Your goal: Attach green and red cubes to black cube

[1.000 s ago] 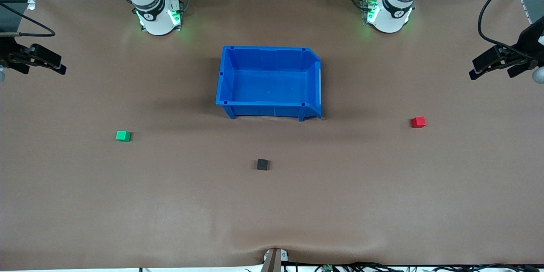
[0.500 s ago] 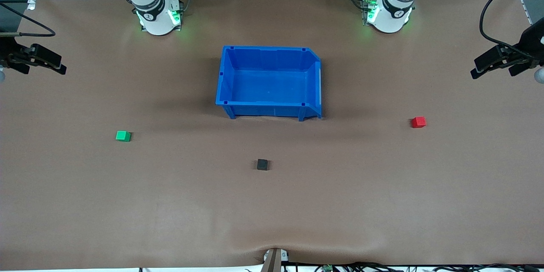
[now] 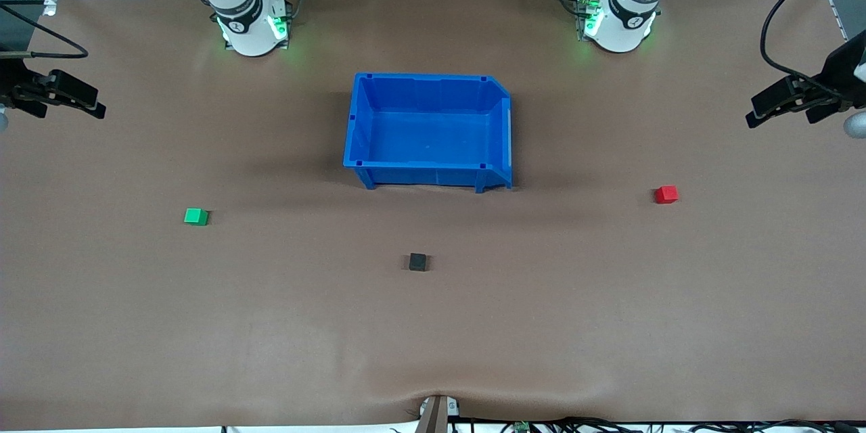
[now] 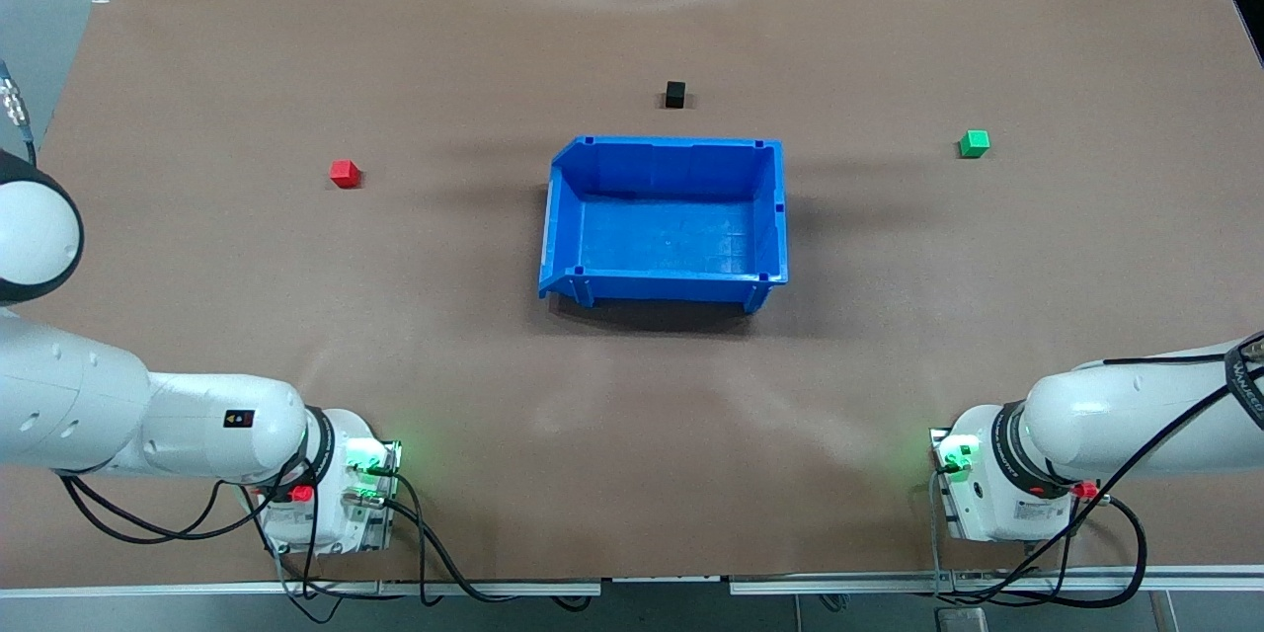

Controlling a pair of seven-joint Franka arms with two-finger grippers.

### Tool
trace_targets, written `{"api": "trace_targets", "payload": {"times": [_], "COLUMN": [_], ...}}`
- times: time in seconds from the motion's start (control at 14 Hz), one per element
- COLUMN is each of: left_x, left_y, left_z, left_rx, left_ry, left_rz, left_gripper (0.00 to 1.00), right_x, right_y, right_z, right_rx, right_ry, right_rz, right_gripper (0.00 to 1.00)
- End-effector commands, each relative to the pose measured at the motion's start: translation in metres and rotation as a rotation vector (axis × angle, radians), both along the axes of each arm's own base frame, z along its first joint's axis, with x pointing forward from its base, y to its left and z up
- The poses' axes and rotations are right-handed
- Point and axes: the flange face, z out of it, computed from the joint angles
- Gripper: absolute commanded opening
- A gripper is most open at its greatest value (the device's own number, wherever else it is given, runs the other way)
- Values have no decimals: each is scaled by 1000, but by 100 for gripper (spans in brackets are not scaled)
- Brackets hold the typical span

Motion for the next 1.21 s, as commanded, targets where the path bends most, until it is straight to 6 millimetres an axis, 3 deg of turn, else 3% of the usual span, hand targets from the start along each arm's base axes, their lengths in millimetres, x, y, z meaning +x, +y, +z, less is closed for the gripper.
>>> {"api": "trace_targets", "payload": {"times": [0.0, 0.07, 0.14, 0.29, 0.64, 0.79, 0.93, 1.14], "left_x": [4, 5, 13, 15, 35, 47, 54, 68], "left_y": [2, 4, 8, 19, 19, 26, 43, 46], "left_z": [-4, -11, -37, -47, -88, -129, -151, -184], "left_rx": [1, 2, 13, 31, 14, 25, 15, 20], "left_ry": [14, 30, 89, 121, 195, 270, 300, 301], "left_rz": [-15, -1, -3, 28, 12, 3, 6, 9], "left_gripper": [100, 100, 100, 100, 100, 100, 100, 100], "right_x": [-1, -1, 1, 2, 13, 17, 22, 30], "right_y": [3, 2, 3, 2, 1, 0, -2, -1], "right_z": [2, 1, -2, -4, -20, -28, -37, -49], "right_rx": [-1, -1, -1, -3, -4, -6, -4, -4], "right_ry": [1, 1, 7, 9, 30, 43, 53, 59], "right_rz": [-1, -2, -1, -1, -1, -3, -7, -6], "right_gripper": [100, 100, 100, 100, 100, 100, 100, 100]}}
